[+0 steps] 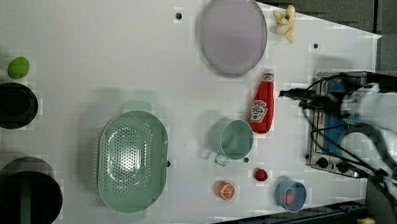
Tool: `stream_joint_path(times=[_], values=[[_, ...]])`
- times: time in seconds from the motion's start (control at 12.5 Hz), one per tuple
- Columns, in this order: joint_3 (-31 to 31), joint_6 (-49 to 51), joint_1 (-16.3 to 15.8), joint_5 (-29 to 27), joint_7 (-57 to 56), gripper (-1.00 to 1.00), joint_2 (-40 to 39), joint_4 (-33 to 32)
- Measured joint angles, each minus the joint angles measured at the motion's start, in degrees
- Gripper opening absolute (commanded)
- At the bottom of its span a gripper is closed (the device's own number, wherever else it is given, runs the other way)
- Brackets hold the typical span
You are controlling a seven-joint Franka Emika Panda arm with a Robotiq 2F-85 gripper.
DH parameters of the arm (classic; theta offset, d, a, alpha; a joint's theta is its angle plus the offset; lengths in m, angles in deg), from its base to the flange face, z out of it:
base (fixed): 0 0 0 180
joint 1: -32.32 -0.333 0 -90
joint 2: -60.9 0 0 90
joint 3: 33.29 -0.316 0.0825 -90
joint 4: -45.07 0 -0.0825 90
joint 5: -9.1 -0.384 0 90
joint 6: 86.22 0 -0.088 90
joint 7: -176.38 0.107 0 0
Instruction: Pick ketchup from plate and place it on table.
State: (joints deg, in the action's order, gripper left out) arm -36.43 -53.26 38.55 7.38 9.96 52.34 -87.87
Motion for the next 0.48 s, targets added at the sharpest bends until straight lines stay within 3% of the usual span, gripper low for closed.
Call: stream_joint_path(times=[0.16, 0.48], values=[[-0.80, 6.63, -0.30, 0.28, 4.63, 1.00, 5.65, 5.15], [-1.90, 30.44, -0.96, 0.13, 16.98, 1.00, 12.51, 20.09]])
